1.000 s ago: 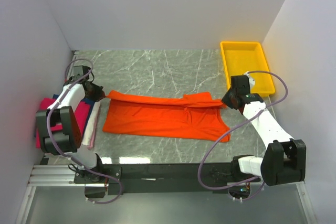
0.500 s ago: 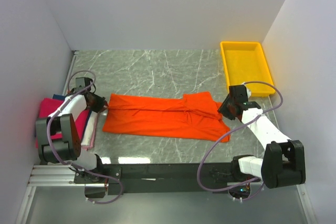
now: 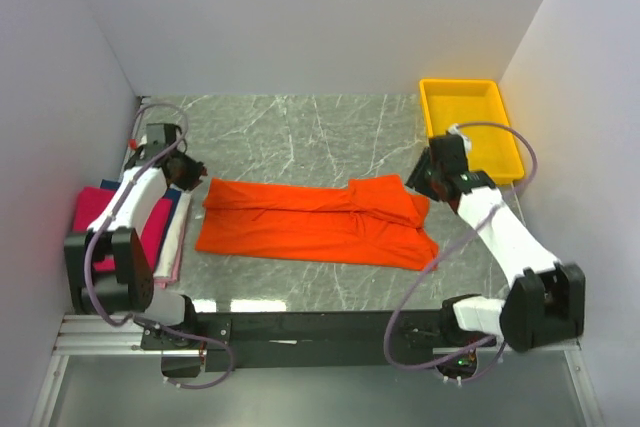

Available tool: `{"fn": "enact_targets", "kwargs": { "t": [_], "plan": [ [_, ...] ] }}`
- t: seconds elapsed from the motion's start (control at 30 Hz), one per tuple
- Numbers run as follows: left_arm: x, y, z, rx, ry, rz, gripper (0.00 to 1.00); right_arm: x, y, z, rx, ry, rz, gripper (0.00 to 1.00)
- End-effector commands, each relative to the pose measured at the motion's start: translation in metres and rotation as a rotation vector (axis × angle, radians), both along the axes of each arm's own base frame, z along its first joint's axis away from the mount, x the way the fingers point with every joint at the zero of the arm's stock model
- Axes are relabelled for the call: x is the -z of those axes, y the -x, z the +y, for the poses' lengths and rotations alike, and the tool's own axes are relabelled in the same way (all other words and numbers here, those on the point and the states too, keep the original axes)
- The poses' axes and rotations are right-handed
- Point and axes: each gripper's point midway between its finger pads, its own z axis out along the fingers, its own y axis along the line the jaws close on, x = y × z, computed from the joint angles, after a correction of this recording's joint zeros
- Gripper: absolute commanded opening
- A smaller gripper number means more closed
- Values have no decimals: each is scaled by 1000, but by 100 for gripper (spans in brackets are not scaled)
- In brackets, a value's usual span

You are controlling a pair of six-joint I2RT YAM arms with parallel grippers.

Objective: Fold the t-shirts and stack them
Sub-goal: Fold the tshirt

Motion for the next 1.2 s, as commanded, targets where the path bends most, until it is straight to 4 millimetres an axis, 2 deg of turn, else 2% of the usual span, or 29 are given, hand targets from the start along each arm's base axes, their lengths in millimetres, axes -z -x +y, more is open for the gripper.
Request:
{"fn": "enact_targets", "kwargs": {
  "t": [0.0, 0.03, 0.07, 0.1, 0.13, 0.17, 0.23, 0.27, 0.3, 0.33, 0.37, 0.43, 0.47, 0.53, 0.57, 0.6, 0.7, 0.8, 1.17],
  "plan": [
    [4, -18, -25, 92, -28, 26, 29, -5, -34, 10, -43, 63, -6, 50],
    [-2, -27, -29, 99, -27, 14, 29, -2, -40, 14, -56, 70, 7, 49],
    [8, -30, -51, 157, -22, 39, 28, 15, -46, 17, -66, 87, 62, 49],
    [9, -34, -62, 189, -18, 37, 28, 11, -57, 21, -85, 94, 52, 49],
    [4, -42, -73, 214, -19, 25, 28, 14, -61, 30, -111, 101, 66, 48],
    [15, -43, -90, 258, -20, 53, 28, 29, -66, 35, -130, 115, 108, 48],
    [14, -53, -111, 323, -5, 44, 28, 25, -80, 56, -172, 128, 92, 48],
    [25, -52, -126, 361, -8, 70, 28, 39, -84, 64, -191, 144, 125, 48],
    [28, -52, -133, 386, -11, 77, 28, 30, -94, 73, -203, 143, 111, 48],
    [28, -54, -137, 399, -14, 79, 28, 31, -97, 87, -225, 165, 108, 48],
    [36, -51, -145, 417, -14, 98, 27, 44, -101, 93, -238, 187, 140, 47],
    [45, -44, -148, 418, -10, 118, 28, 37, -113, 112, -254, 217, 124, 48],
    [46, -44, -149, 410, 0, 114, 27, 51, -116, 117, -261, 234, 154, 48],
    [54, -36, -148, 405, 8, 136, 27, 47, -124, 129, -272, 248, 152, 47],
    [54, -35, -148, 402, 9, 135, 27, 58, -125, 132, -264, 281, 174, 47],
    [56, -32, -147, 402, 11, 143, 27, 56, -127, 135, -258, 291, 174, 47],
    [56, -29, -146, 397, 12, 146, 27, 66, -129, 137, -243, 315, 187, 47],
    [56, -26, -147, 399, 21, 147, 26, 75, -127, 138, -239, 328, 205, 41],
    [54, -24, -147, 406, 24, 148, 26, 97, -121, 150, -262, 341, 242, 40]
  ]
}}
